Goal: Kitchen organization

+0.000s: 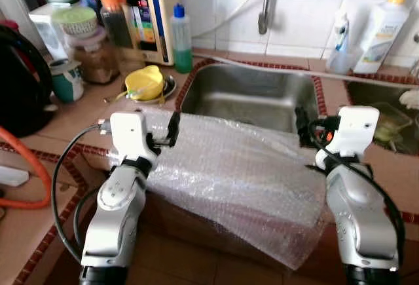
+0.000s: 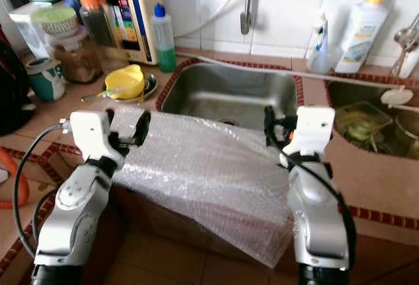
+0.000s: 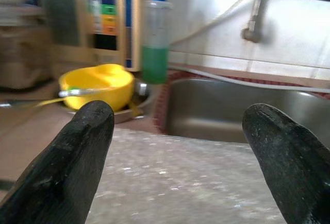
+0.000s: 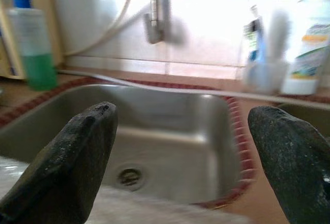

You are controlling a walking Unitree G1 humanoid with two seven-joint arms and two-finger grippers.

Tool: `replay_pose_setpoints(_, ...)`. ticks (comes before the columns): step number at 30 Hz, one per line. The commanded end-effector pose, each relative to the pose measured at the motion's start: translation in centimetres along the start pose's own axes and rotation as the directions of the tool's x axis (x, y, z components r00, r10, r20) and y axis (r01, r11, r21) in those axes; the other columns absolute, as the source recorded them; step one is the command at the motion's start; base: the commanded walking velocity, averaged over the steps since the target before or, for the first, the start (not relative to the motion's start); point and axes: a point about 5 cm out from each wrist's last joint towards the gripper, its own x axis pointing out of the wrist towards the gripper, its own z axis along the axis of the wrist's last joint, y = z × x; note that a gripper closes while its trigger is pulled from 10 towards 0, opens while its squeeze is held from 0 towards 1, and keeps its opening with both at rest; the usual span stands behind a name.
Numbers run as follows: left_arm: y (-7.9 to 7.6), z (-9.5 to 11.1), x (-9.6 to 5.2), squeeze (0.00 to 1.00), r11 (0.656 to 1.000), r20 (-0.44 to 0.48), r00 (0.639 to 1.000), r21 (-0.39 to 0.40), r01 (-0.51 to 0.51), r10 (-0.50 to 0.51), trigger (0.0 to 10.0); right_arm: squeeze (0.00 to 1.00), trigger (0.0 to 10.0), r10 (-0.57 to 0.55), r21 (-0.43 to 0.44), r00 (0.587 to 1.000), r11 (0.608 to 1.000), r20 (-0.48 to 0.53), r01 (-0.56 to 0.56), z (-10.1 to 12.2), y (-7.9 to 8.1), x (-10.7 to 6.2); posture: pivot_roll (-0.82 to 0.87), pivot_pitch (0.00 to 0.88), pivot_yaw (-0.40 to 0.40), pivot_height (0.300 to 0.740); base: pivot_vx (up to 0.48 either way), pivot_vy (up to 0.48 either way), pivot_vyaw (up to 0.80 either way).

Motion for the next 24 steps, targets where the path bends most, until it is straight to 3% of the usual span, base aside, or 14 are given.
replay_pose_setpoints(1, 0.4, 0.1, -0.2, 0.00, 1.000, 0.000, 1.000, 0.014, -0.010, 0.010, 10.0, 0.00, 10.0, 0.005, 0.029, 1.000, 1.000, -0.004, -0.005, 0.2, 0.3, -0.1, 0.03, 0.000, 0.053, 0.740, 0.000, 0.000, 0.00)
replay_pose_setpoints(3, 0.4, 0.1, -0.2, 0.00, 1.000, -0.001, 1.000, 0.017, -0.012, 0.012, 10.0, 0.00, 10.0, 0.001, 0.040, 1.000, 0.999, -0.004, -0.001, 0.2, 0.4, -0.2, 0.03, 0.000, 0.052, 0.740, 0.000, 0.000, 0.00)
replay_pose_setpoints(8, 0.7, 0.4, -0.1, 0.00, 0.999, 0.004, 0.999, 0.024, -0.037, 0.037, 10.0, 0.00, 10.0, -0.019, -0.060, 1.000, 0.998, 0.000, 0.019, 0.2, 0.7, -0.1, 0.05, 0.011, 0.052, 0.740, 0.000, 0.000, 0.00)
replay_pose_setpoints(9, 0.8, 0.4, -0.1, 0.00, 0.999, 0.004, 0.999, 0.013, -0.042, 0.042, 10.0, 0.00, 10.0, -0.011, -0.005, 1.000, 1.000, -0.007, 0.011, 0.1, 0.9, 0.0, 0.05, 0.011, 0.049, 0.740, 0.000, 0.000, 0.00)
replay_pose_setpoints(10, 0.8, 0.4, -0.1, 0.00, 0.999, 0.004, 0.999, 0.013, -0.042, 0.042, 10.0, 0.00, 10.0, -0.011, -0.005, 1.000, 1.000, -0.007, 0.011, 0.1, 0.9, 0.0, 0.05, 0.011, 0.049, 0.740, 0.000, 0.000, 0.00)
replay_pose_setpoints(11, 1.0, 0.5, 0.0, 0.00, 0.998, 0.007, 0.998, -0.004, -0.059, 0.059, 10.0, 0.00, 10.0, -0.004, 0.062, 1.000, 0.998, -0.018, 0.005, 0.0, 1.1, 0.1, 0.05, 0.010, 0.044, 0.740, 0.000, 0.000, 0.00)
replay_pose_setpoints(14, 1.5, 0.5, 0.1, 0.00, 0.995, 0.001, 0.995, -0.040, -0.095, 0.095, 10.0, 0.00, 10.0, -0.059, 0.033, 0.998, 0.998, -0.032, 0.061, 0.1, 0.7, 0.3, 0.04, 0.004, 0.039, 0.740, 0.000, 0.000, 0.00)
replay_pose_setpoints(17, 1.9, 0.3, 0.3, 0.00, 0.991, 0.004, 0.992, 0.014, -0.130, 0.130, 10.0, 0.00, 10.0, -0.018, 0.057, 0.998, 0.998, -0.063, 0.021, -0.2, 1.1, 0.3, 0.03, 0.000, 0.038, 0.740, 0.000, 0.000, 0.00)
replay_pose_setpoints(24, 0.8, 0.3, 0.8, 0.00, 0.996, 0.010, 0.996, -0.019, -0.091, 0.091, 10.0, 0.00, 10.0, 0.016, 0.062, 1.000, 0.998, -0.022, -0.014, 0.5, 1.7, 0.5, 0.02, 0.000, 0.046, 0.740, 0.000, 0.000, -0.16)
